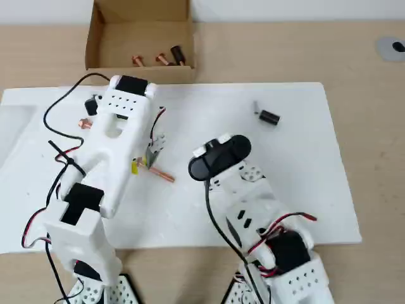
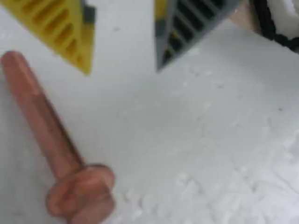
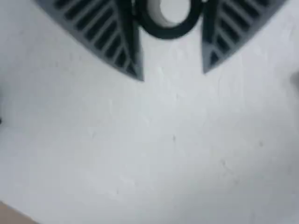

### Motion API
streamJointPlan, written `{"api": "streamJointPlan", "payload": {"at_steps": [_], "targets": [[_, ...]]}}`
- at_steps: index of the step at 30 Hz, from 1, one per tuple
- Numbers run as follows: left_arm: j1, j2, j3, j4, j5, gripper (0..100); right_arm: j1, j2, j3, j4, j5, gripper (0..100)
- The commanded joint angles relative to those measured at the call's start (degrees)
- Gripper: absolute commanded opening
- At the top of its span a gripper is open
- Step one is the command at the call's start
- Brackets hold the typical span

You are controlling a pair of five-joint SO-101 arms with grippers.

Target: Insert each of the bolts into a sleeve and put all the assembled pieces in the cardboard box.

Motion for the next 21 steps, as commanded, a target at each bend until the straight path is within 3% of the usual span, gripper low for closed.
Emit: {"api": "streamJointPlan", "payload": {"at_steps": [1,5,9,14,21], "targets": [[0.79,-0.4,-3.16,0.7,0.26,10,0.84,-0.48,-5.67,2.2,0.44,1.0],[-0.88,-0.48,-3.43,0.7,0.18,9,0.48,-0.48,-6.64,1.05,0.53,1.0],[-4.48,-3.47,-3.34,0.7,-4.04,0,0.57,-0.4,-7.43,2.2,0.44,1.0],[-8.88,-9.01,-3.34,0.7,-6.42,1,0.84,-0.4,-7.43,9.76,-0.18,1.0],[-5.1,-13.67,-3.43,0.7,-6.33,1,0.92,1.98,-6.37,10.81,-0.35,1.0]]}}
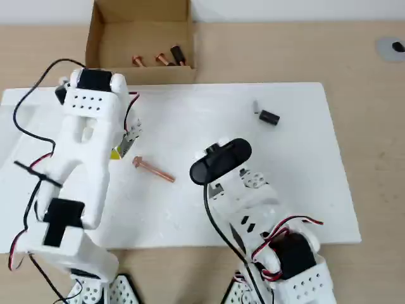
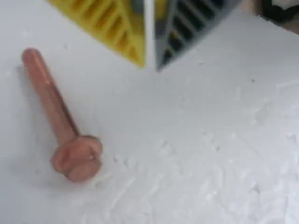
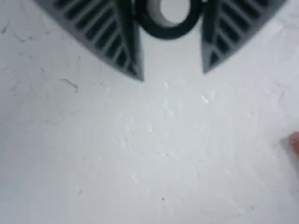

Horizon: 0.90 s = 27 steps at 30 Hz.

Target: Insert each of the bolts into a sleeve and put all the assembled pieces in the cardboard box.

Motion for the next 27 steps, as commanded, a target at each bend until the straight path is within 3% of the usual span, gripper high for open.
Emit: {"api": "streamJointPlan", "payload": {"at_steps": [1,11,21,27], "targets": [[3.87,-3.47,-3.08,0.7,-0.53,1,0.92,3.03,-3.21,0.09,-0.35,1.0],[7.3,-3.38,-2.64,0.53,2.37,2,0.57,24.4,-15.78,-7.3,-0.26,0.9],[7.03,1.63,-1.76,-5.63,11.96,2,0.84,46.55,-16.4,-18.55,0.26,1.0],[7.56,6.29,-1.76,-10.11,12.4,2,0.92,54.81,-16.4,-24.44,7.65,1.2]]}}
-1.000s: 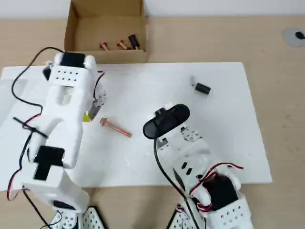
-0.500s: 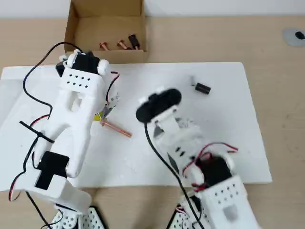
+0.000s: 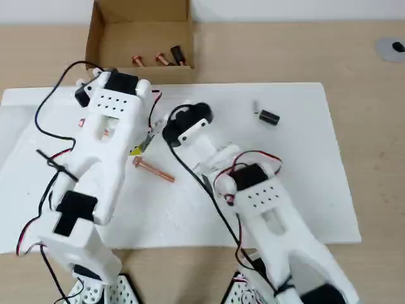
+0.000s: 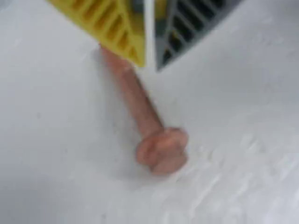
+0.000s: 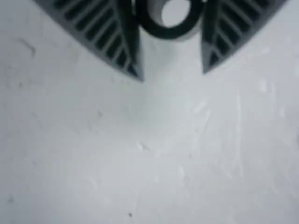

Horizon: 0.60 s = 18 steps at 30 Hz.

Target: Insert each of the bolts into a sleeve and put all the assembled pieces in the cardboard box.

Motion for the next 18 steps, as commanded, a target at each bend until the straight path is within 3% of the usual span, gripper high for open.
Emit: {"api": "streamJointPlan", "payload": {"at_steps": [1,12,18], "targets": [[1.14,0.92,-1.76,-1.67,0.62,2,0.92,3.65,-4.0,-3.43,4.57,1.2],[1.14,1.8,-0.97,-0.88,16.18,1,0.92,7.69,-4.62,-5.1,20.66,1.5],[1.14,1.89,-0.53,1.32,17.23,2,0.92,7.69,-4.53,-3.78,21.89,15.4]]}}
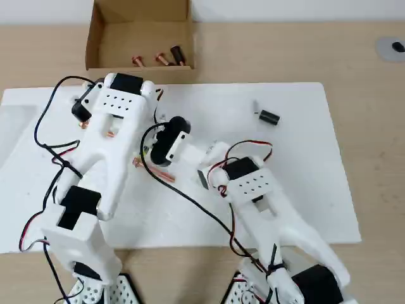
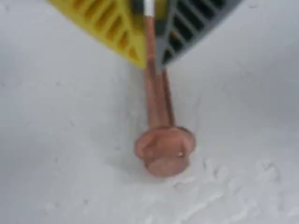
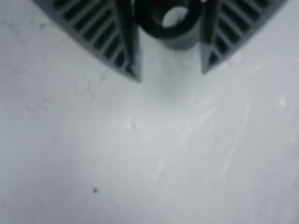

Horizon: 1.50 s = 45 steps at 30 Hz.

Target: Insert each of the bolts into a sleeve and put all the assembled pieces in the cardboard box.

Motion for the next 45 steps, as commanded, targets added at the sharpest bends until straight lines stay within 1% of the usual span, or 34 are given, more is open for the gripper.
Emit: {"api": "streamJointPlan", "payload": {"at_steps": [1,9,13,15,17,19,22,25,28,31,35,40,45], "targets": [[0.7,-0.22,-0.18,2.46,0.62,2,0.84,0.04,-3.56,0.35,0.88,16.2],[0.7,-0.22,7.38,2.81,0.26,2,0.92,0.04,-3.74,0.09,0.88,16.7],[0.44,-0.13,7.91,2.73,0.18,2,0.92,0.04,-4.44,0.35,0.88,16.8],[0.35,-0.13,7.38,2.73,-0.44,2,0.92,0.13,-6.11,2.11,0.88,18.3],[0.53,-0.13,7.21,2.73,-1.58,7,0.92,0.13,-8.66,4.84,0.88,22.0],[0.79,-0.13,7.21,2.9,-1.76,15,1.71,0.13,-11.47,7.38,0.88,24.1],[0.79,-0.13,7.56,2.9,-1.58,27,4.0,0.13,-14.81,9.58,1.05,24.3],[1.76,-0.13,7.21,2.81,-1.49,33,6.2,0.13,-16.4,11.69,3.25,24.3],[3.87,-0.04,7.03,2.64,-1.49,33,7.78,0.13,-16.31,12.84,4.22,24.3],[4.57,1.89,7.38,0.26,-1.41,34,9.01,-0.04,-16.31,13.71,4.22,24.3],[1.49,6.55,7.03,-2.46,0.53,34,9.54,-0.31,-16.31,14.86,4.22,24.3],[-3.16,11.47,4.75,-2.37,2.46,34,9.45,-0.31,-16.57,15.38,5.01,24.2],[-5.27,14.55,1.49,-2.11,4.66,34,9.45,-0.13,-16.66,15.21,5.1,24.2]]}}
